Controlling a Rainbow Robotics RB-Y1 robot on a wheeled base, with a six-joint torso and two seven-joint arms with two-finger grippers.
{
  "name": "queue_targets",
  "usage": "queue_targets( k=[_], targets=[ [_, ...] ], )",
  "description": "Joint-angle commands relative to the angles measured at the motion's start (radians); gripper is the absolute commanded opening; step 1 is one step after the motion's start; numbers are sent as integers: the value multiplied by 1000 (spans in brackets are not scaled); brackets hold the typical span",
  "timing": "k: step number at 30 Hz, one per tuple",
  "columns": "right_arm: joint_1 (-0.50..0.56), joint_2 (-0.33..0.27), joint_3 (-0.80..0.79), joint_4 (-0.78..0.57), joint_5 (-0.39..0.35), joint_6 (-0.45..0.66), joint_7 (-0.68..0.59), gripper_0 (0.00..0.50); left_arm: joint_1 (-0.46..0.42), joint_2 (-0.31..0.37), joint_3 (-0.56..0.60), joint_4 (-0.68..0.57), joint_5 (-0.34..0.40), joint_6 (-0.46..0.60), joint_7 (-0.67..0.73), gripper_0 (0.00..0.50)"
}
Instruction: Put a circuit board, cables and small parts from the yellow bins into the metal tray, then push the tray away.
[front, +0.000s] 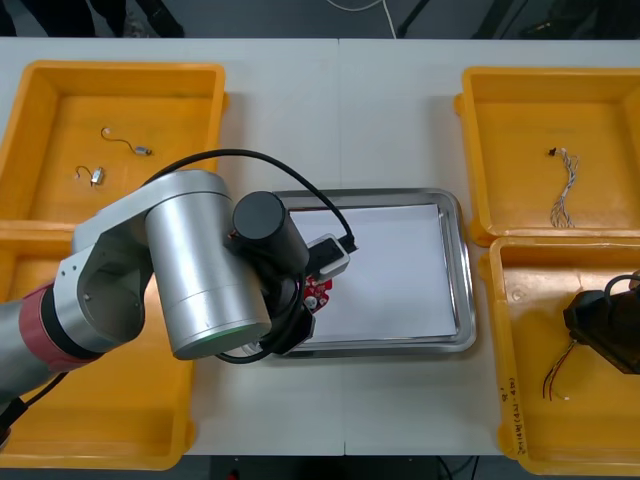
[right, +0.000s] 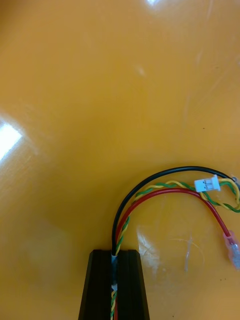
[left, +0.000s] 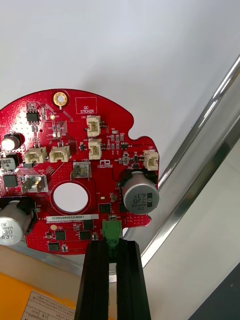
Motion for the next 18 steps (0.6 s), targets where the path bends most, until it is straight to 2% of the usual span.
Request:
queue_targets(
  k=[1,7,18],
  targets=[
    [-12,22,-15,-39,7,12,-39,0,-41,-14,-50,28,-17,-52,133,0],
    [-12,22,-76,-122,7,101,-27,0,-41,-8,-85,51,-43,-81,142,0],
    [-17,6,-194,-300,-13,285,9,0,-40,15,-116,83,-46,-131,149,0]
  ],
)
